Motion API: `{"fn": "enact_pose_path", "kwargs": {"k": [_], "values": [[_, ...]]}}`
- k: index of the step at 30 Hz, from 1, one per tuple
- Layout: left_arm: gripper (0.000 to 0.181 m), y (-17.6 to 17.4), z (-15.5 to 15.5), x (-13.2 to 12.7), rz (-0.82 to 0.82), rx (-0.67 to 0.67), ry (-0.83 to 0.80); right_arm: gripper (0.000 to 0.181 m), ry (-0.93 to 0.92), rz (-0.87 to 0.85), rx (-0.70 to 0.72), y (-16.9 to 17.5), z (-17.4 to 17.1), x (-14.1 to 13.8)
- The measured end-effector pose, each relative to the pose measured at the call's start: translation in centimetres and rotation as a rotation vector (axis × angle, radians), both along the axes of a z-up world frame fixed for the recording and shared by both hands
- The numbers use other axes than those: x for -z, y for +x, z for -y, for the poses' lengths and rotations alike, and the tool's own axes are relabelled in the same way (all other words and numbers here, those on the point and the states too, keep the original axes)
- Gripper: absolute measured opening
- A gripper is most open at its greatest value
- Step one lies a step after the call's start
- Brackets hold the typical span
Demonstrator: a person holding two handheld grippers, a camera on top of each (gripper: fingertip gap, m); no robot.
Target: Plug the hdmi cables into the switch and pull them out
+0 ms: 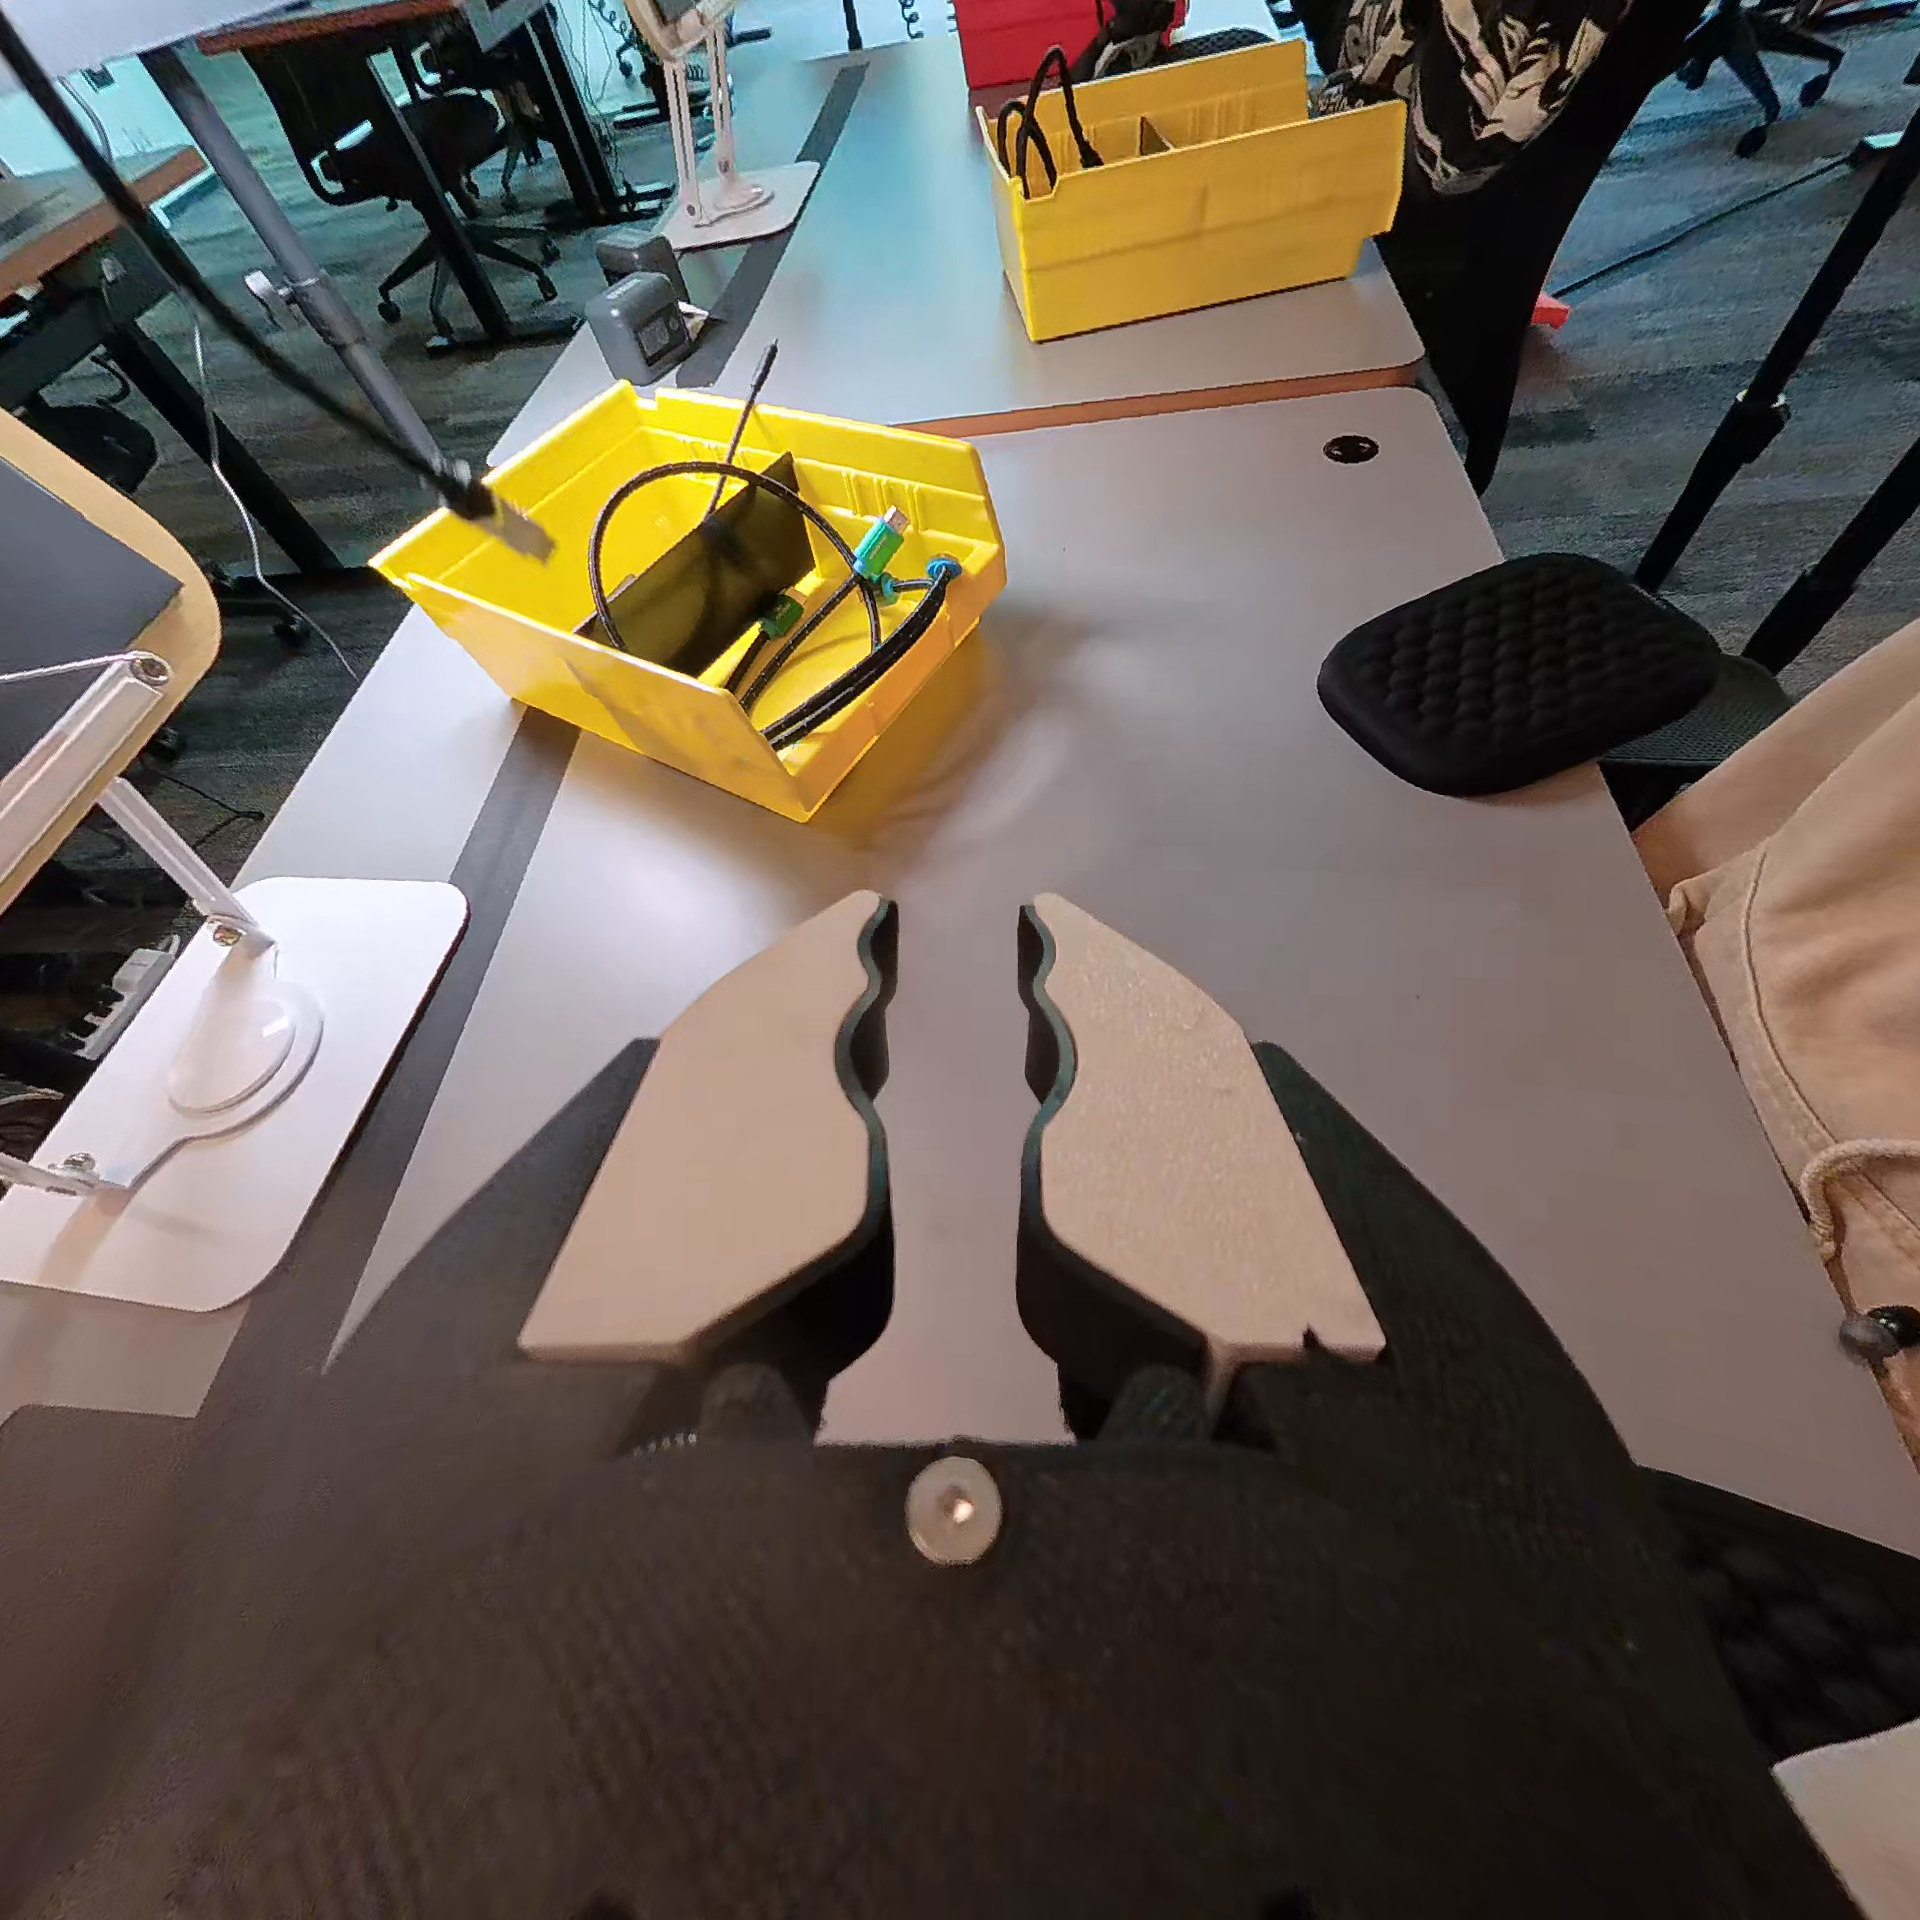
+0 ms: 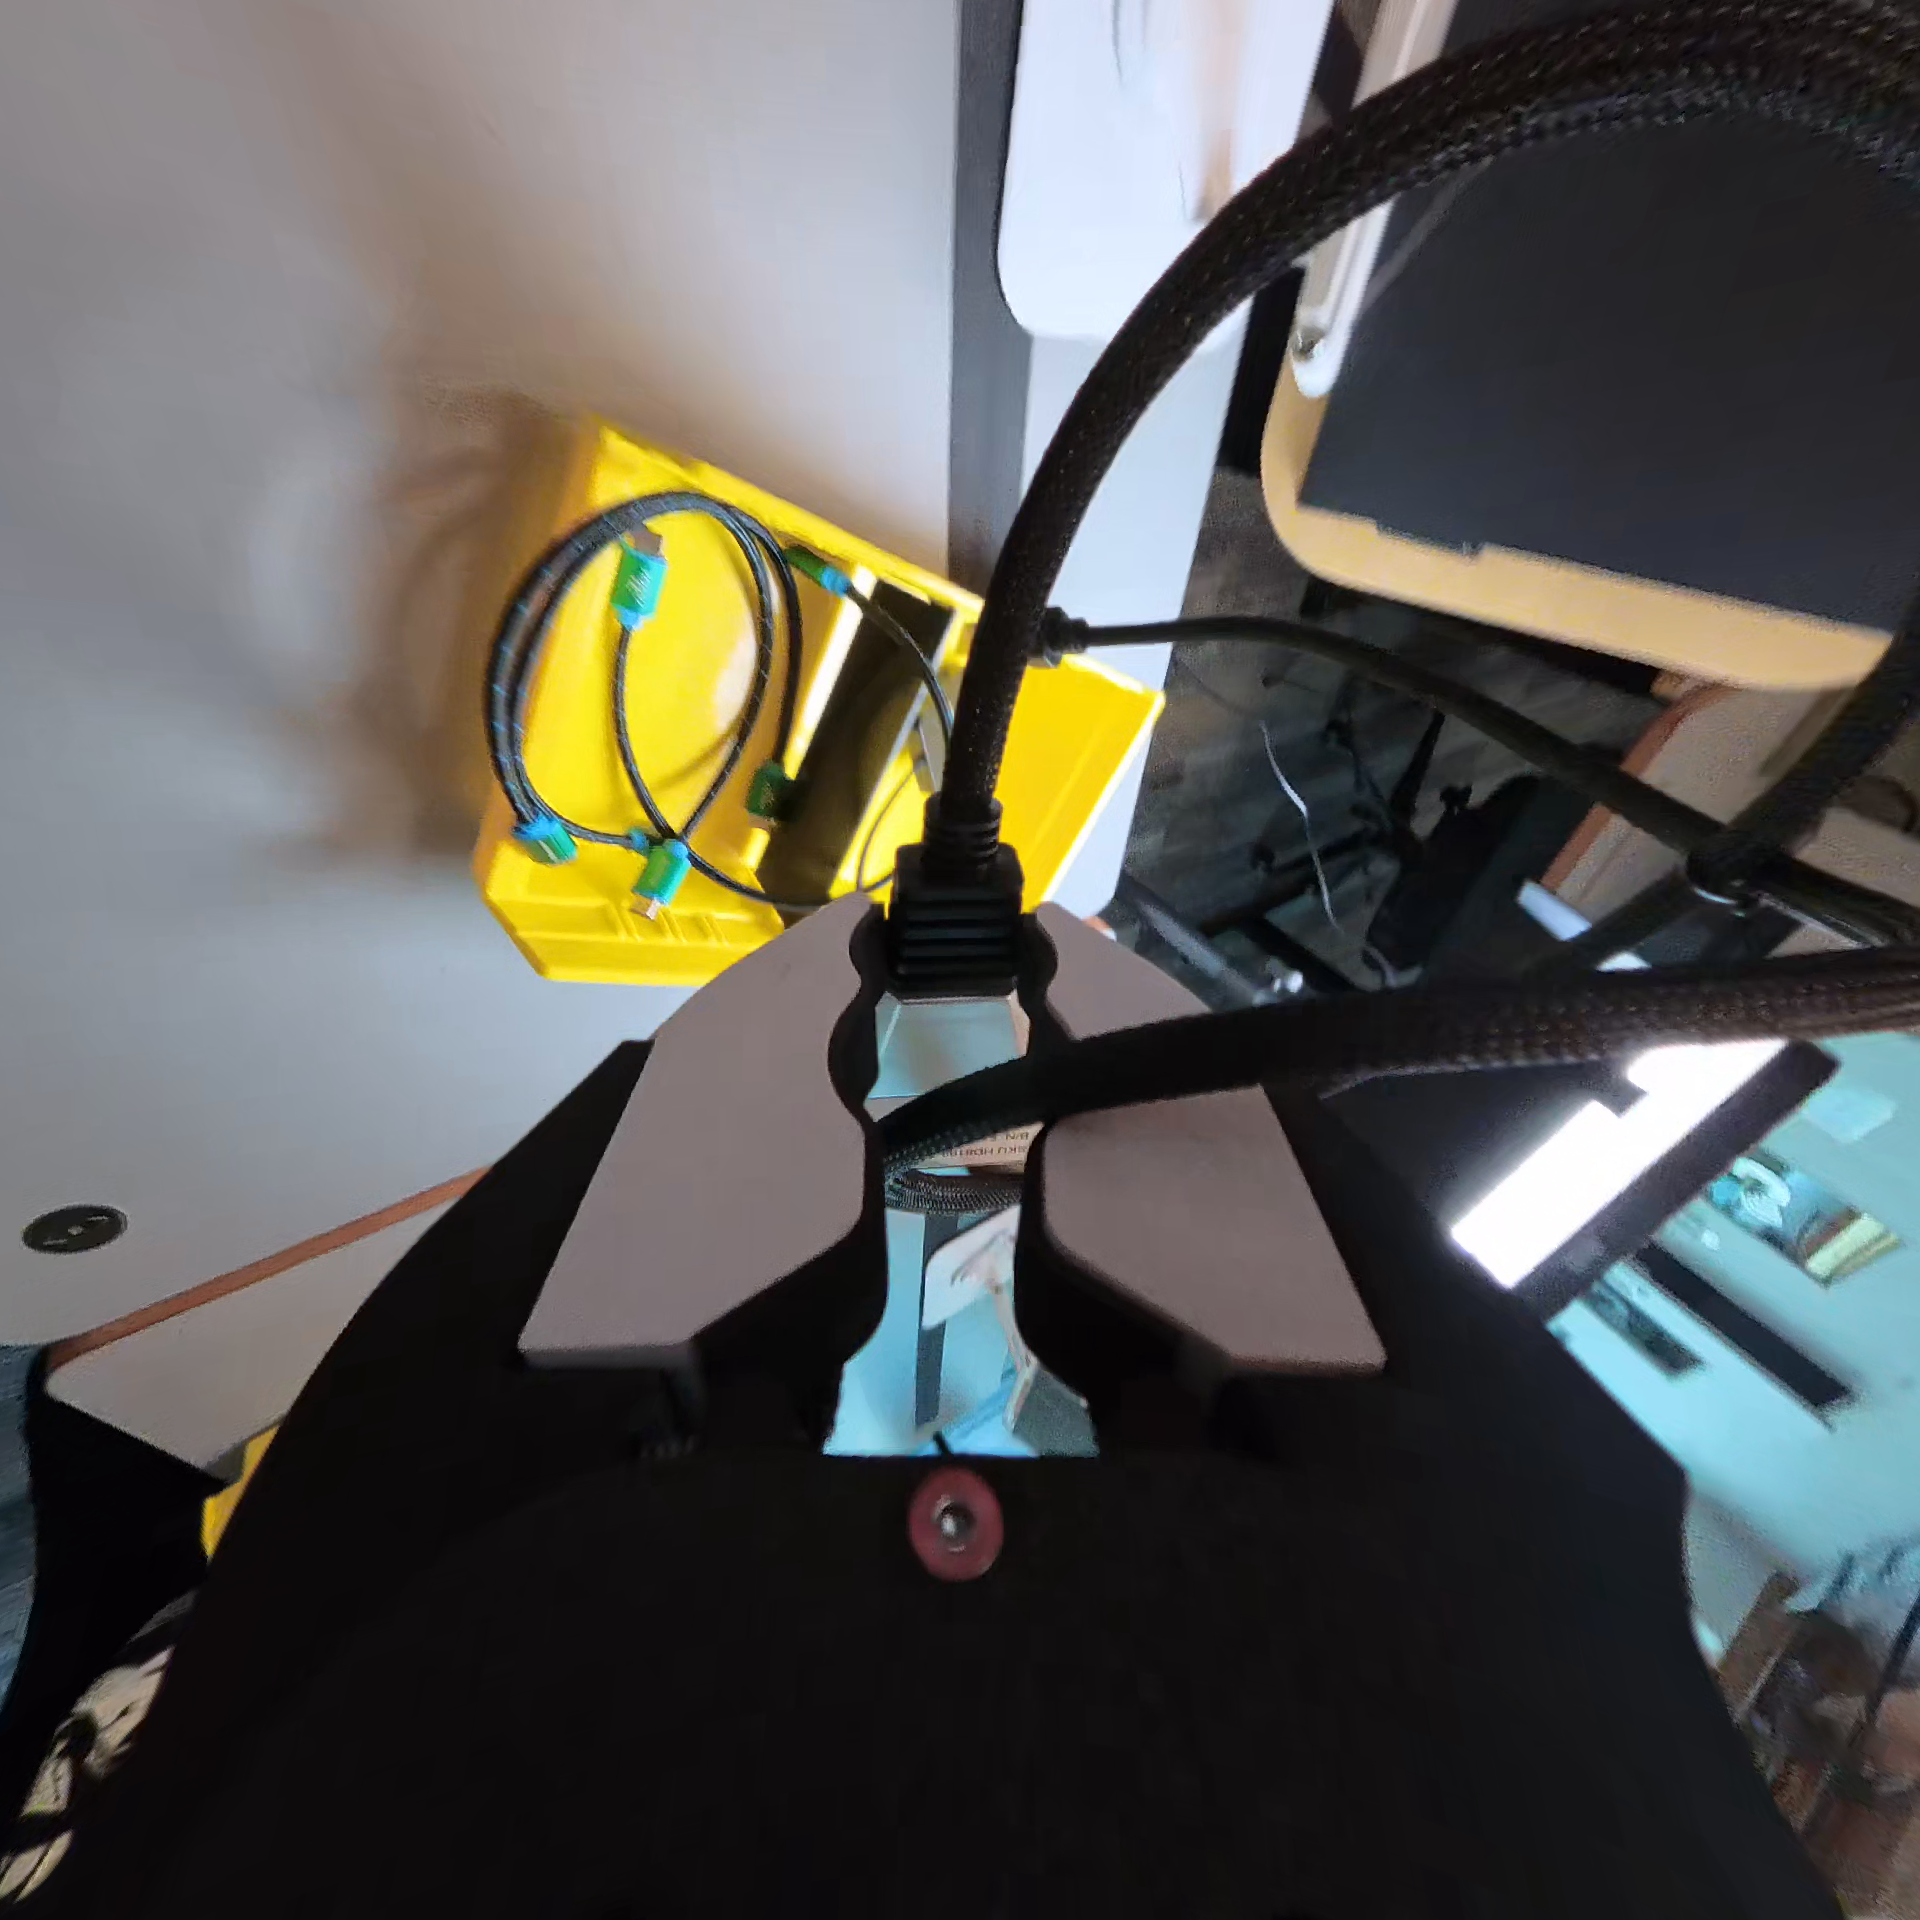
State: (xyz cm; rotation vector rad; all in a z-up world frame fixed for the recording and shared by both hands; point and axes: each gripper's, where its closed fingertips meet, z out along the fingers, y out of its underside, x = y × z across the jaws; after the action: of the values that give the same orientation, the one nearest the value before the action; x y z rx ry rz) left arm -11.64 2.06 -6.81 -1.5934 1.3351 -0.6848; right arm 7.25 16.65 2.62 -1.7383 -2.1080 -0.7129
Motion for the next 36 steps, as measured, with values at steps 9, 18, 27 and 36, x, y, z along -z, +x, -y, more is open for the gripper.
{"fn": "enact_pose_path", "kwargs": {"k": [9,18,27,36], "values": [[0.022,0.4,-0.8,1.5,-0.019,0.003,-0.052,0.024,-0.036,-0.032,0.143,6.2,-5.7,4.3],[0.022,0.7,-2.0,4.1,-0.063,-0.005,-0.127,0.024,-0.16,-0.05,0.103,7.5,-9.1,11.5],[0.022,1.1,-3.0,6.4,-0.095,-0.01,-0.195,0.024,-0.168,-0.175,0.231,10.7,-15.0,16.3],[0.022,1.1,-3.9,8.3,-0.111,-0.018,-0.253,0.028,-0.162,-0.203,0.31,13.6,-17.3,22.0]]}}
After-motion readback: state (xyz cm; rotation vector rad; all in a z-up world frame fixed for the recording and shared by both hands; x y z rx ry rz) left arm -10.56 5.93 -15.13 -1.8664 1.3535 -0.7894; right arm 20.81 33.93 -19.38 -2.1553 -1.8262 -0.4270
